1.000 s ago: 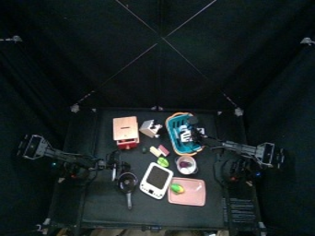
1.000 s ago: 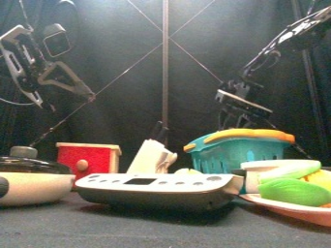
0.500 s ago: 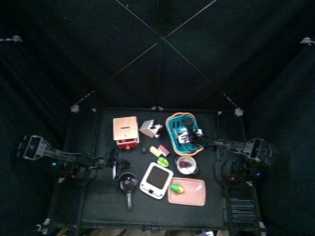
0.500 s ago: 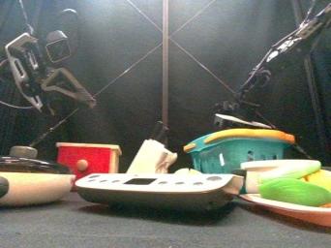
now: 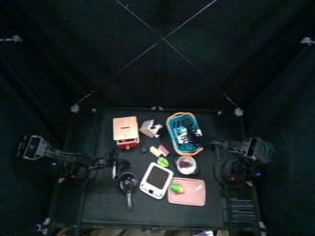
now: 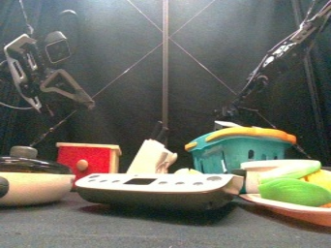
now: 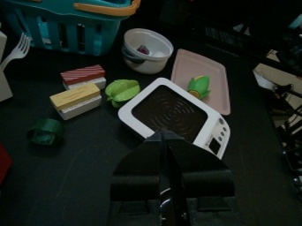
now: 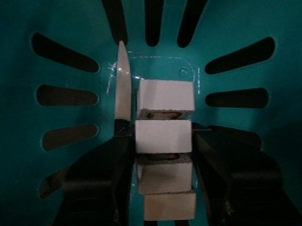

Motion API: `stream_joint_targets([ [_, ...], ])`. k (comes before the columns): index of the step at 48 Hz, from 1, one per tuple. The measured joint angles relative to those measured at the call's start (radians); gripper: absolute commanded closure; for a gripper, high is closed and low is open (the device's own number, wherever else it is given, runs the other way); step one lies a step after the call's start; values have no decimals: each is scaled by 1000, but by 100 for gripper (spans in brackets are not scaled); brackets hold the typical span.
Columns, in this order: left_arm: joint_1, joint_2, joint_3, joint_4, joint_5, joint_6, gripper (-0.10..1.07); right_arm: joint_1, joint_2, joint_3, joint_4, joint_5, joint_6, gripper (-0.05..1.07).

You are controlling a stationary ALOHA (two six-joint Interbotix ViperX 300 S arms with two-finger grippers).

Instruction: Place white sushi roll in basket

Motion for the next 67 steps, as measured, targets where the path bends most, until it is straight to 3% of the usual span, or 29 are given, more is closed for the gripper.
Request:
stream_joint_targets([
  [6,0,0,0,0,-2,0,58,0,0,-14,0,15,0,23],
  [34,2,-51,5,-9,0,0,58,3,3,-41,-3,80,-2,21],
  [49,0,-52,9,-23,8,0,58,8,6,-38,9,78,0,3],
  [67,3,-57,9,-23,12,2,58,34,6,-64,-3,104,-2,2],
])
